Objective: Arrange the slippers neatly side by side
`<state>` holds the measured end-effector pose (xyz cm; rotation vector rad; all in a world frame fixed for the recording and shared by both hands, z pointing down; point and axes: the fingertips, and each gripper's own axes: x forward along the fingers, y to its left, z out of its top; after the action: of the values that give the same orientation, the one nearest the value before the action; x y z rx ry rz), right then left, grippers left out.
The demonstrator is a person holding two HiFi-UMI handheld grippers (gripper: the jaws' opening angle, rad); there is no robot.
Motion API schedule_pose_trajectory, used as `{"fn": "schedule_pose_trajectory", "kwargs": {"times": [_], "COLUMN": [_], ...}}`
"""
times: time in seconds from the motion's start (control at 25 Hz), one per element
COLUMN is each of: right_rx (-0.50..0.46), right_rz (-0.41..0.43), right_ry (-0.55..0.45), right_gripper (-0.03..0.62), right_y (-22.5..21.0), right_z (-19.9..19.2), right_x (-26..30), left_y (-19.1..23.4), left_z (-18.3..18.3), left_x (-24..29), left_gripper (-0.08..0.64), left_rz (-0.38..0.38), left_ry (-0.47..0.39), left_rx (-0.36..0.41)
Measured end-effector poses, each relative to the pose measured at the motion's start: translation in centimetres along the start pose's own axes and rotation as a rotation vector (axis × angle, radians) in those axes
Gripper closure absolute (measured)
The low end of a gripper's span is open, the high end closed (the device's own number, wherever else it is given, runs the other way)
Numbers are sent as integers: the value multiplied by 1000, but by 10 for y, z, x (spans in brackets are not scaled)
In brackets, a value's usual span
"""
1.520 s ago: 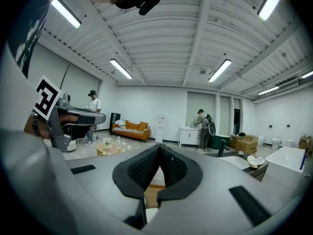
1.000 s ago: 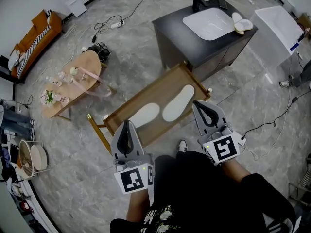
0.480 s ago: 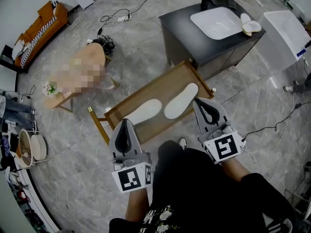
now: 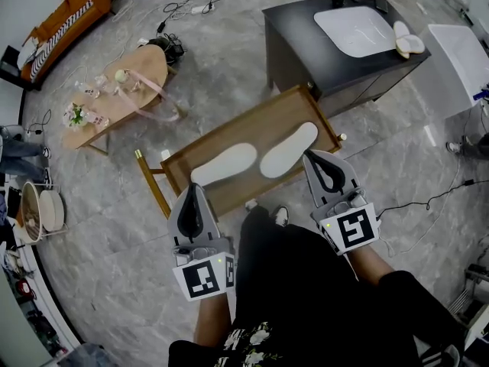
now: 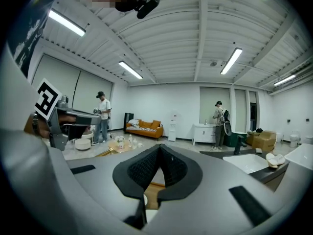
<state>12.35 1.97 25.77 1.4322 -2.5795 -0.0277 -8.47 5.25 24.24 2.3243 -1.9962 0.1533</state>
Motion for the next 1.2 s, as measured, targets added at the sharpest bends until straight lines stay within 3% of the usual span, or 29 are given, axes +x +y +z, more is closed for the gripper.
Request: {"fn": "schedule_pose_trajectory", "kwargs": {"times": [0.52,0.8,1.2], "right_rx": [0,-11,-23], "right_rz": [72,38,48], "right_ry": [4,-1,-28], "right_gripper": [594,594,594], "right_y": [20,11,17], "right_z": [14,24,33], "right_x": [54,64,91], "left_y": [33,37,51], "left_z": [8,25,21], "left_x": [22,50,61], "left_gripper": [560,560,560], "left_rz": [13,-22,-26], "left_ry": [15,-19,-32], "left_rx": [14,11,19]}}
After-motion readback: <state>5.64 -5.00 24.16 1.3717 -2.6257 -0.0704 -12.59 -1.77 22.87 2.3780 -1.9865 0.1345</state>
